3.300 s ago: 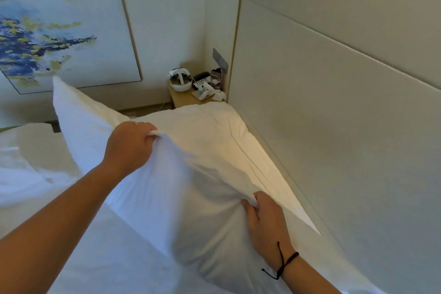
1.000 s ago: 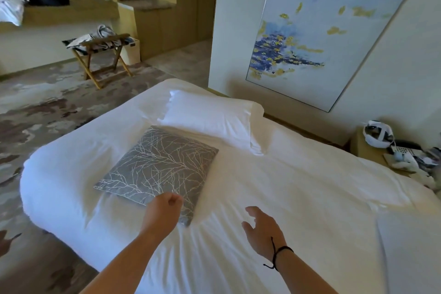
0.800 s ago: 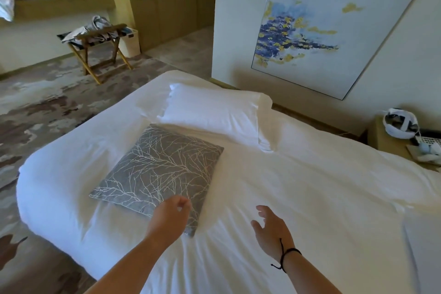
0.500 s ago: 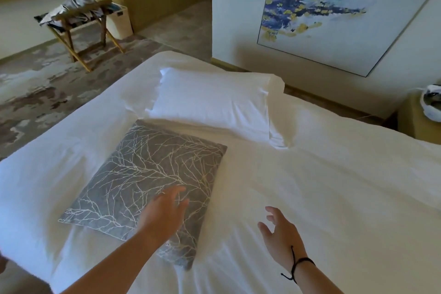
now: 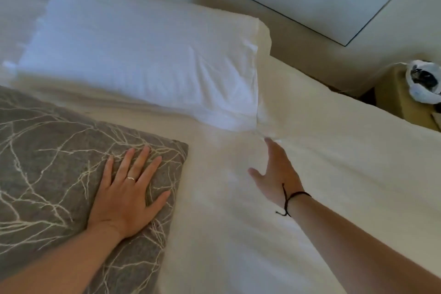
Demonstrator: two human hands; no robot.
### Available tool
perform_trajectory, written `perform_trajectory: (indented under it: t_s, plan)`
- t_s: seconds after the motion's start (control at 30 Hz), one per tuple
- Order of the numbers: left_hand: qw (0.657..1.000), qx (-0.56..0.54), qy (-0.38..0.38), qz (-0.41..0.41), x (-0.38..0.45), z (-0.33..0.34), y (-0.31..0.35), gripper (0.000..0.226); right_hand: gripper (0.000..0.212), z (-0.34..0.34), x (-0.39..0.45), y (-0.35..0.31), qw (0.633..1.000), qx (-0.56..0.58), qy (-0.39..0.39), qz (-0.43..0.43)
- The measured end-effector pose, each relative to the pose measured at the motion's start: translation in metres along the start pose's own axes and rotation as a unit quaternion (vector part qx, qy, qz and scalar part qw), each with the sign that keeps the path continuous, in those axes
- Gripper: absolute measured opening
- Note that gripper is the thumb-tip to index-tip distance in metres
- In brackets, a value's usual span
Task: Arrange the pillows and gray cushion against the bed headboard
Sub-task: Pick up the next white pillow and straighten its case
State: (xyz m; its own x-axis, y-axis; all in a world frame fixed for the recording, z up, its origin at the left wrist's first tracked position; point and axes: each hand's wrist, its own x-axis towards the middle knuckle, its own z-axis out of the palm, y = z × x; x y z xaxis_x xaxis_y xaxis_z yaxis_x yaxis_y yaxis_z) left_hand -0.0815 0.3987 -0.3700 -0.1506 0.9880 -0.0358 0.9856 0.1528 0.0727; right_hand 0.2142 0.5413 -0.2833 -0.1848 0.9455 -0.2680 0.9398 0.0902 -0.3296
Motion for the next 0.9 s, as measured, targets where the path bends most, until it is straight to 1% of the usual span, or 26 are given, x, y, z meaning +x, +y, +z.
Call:
perform_trajectory:
  t_s: [0.13, 0.2, 0.27, 0.33, 0.37, 0.47, 0.53, 0.57, 0.63, 0.7, 0.77, 0.83, 0.9]
  plan:
    - [0.999, -0.018, 0.042, 0.016, 0.007, 0.028, -0.010, 0.082, 0.110, 0.011, 0.100, -0.005, 0.996, 0.009, 0.082, 0.022]
    - [0.998, -0.028, 0.057, 0.020, 0.009, 0.034, -0.014, 0.083, 0.121, 0.019, 0.136, -0.009, 0.996, -0.023, 0.087, 0.020]
    - [0.997, -0.034, 0.069, 0.026, 0.009, 0.039, -0.015, 0.084, 0.123, 0.027, 0.165, -0.014, 0.996, 0.000, 0.085, 0.026]
    - [0.996, -0.039, 0.077, 0.029, 0.010, 0.043, -0.015, 0.085, 0.110, 0.035, 0.184, -0.013, 0.995, 0.050, 0.084, 0.023]
    - [0.996, -0.041, 0.079, 0.029, 0.010, 0.043, -0.015, 0.085, 0.096, 0.040, 0.190, -0.011, 0.995, 0.046, 0.085, 0.022]
    - [0.996, -0.044, 0.073, 0.029, 0.011, 0.042, -0.015, 0.086, 0.050, 0.047, 0.201, -0.003, 0.991, -0.041, 0.123, 0.020]
    - [0.996, -0.047, 0.070, 0.032, 0.011, 0.042, -0.016, 0.086, 0.026, 0.047, 0.201, -0.001, 0.985, -0.071, 0.155, -0.001]
    - [0.996, -0.047, 0.072, 0.034, 0.011, 0.042, -0.016, 0.086, 0.019, 0.045, 0.199, -0.001, 0.984, -0.076, 0.162, -0.009]
    - [0.995, -0.049, 0.076, 0.035, 0.011, 0.043, -0.016, 0.086, 0.013, 0.041, 0.193, -0.002, 0.984, -0.076, 0.162, -0.023]
    - [0.995, -0.055, 0.080, 0.036, 0.012, 0.043, -0.016, 0.087, 0.016, 0.036, 0.178, -0.001, 0.984, -0.054, 0.165, -0.042]
    - [0.994, -0.058, 0.086, 0.039, 0.011, 0.045, -0.016, 0.086, 0.019, 0.030, 0.158, 0.001, 0.983, 0.015, 0.178, -0.049]
    - [0.994, -0.056, 0.091, 0.039, 0.010, 0.045, -0.016, 0.086, 0.016, 0.028, 0.131, -0.002, 0.980, 0.079, 0.177, -0.052]
    - [0.994, -0.053, 0.091, 0.038, 0.011, 0.044, -0.016, 0.085, 0.011, 0.031, 0.096, -0.008, 0.981, 0.096, 0.159, -0.059]
